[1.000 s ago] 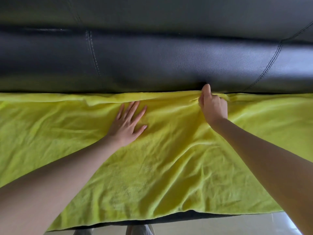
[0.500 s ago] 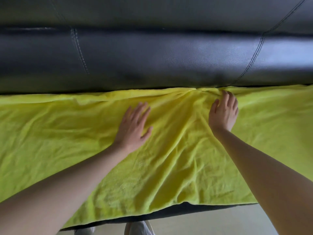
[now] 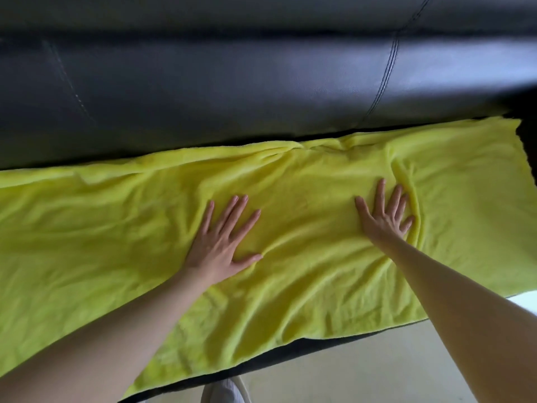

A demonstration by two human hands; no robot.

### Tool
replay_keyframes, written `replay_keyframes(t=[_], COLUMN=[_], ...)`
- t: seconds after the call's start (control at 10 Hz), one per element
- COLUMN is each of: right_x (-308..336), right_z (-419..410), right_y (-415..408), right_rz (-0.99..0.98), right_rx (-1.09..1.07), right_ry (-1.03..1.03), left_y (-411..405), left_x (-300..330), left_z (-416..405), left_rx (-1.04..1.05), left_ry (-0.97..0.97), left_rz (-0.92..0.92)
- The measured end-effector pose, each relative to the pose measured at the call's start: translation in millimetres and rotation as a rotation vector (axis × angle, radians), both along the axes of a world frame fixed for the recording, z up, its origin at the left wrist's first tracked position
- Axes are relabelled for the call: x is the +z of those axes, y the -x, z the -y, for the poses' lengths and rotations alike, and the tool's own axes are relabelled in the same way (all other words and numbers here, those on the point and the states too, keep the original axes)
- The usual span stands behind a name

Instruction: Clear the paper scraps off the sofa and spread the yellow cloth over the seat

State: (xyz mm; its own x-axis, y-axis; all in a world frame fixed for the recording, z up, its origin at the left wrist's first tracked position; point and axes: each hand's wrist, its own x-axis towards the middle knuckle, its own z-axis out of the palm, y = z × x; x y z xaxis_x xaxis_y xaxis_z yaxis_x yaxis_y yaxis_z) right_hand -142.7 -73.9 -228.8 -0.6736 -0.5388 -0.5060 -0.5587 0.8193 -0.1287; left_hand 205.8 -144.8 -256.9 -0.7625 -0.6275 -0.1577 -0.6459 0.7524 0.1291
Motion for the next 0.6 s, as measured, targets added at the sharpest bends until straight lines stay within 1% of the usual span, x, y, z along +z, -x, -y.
replay_keyframes(t=[0.1, 0.2, 0.3, 0.4, 0.5, 0.6], right_x=[6.4, 17.9, 24.5, 30.5, 27.7, 29.4], right_z=[3.0, 19.0, 43.3, 81.0, 118.0, 152.6], right_y=[-13.0, -54.8, -119.5, -195.9, -271.0, -318.2], right_rz=[-0.077, -0.240, -0.213, -0.088, 0.054, 0.121], right_rx=[0.001, 0.171, 0.524, 0.853, 1.003, 0.919], right_ry=[0.086, 0.254, 0.322, 0.374, 0.413, 0.309], left_y=[1.8, -7.6, -37.7, -87.1, -142.4, -183.6], left_x=[9.4, 25.0, 42.8, 52.7, 53.1, 50.2], left_z=[-1.3, 0.8, 13.7, 38.7, 65.6, 101.4], left_rx=[0.019, 0.070, 0.289, 0.626, 0.837, 0.856], left_ry=[-0.031, -0.026, -0.009, 0.049, 0.067, -0.107], left_rz=[-0.024, -0.099, -0.192, -0.206, -0.165, -0.052])
